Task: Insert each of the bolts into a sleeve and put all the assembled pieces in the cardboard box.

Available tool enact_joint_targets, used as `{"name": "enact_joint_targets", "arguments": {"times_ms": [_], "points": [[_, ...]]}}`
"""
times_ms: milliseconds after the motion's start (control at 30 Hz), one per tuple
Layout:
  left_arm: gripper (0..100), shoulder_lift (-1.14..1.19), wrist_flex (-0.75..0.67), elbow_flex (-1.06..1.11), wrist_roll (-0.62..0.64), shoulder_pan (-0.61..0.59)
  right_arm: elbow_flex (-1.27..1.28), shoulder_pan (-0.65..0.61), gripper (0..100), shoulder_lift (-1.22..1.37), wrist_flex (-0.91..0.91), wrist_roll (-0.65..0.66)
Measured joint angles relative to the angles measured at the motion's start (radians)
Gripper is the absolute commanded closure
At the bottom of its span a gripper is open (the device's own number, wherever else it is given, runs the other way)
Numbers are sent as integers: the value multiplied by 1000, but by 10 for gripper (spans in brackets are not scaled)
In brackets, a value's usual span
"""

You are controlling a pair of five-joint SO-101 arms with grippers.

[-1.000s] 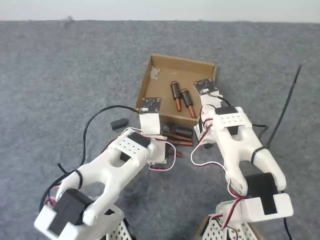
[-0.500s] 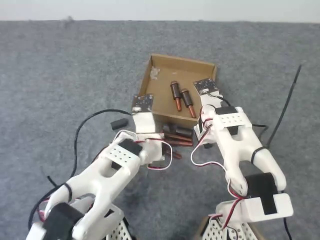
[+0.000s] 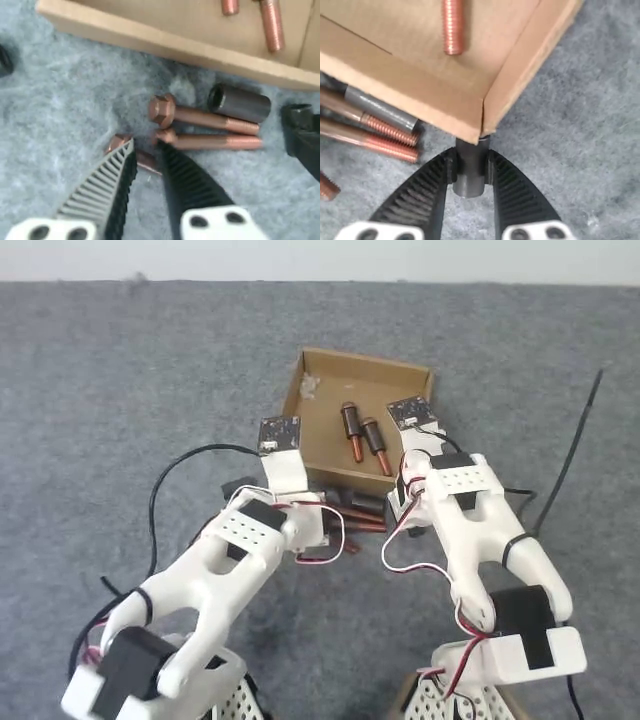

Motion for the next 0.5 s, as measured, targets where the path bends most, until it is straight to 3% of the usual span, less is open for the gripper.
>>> {"name": "enact_joint_targets", "arguments": {"times_ms": [500], "points": [[830,-2,114,-3,-120,71,0,0,992,0,0,0]]}}
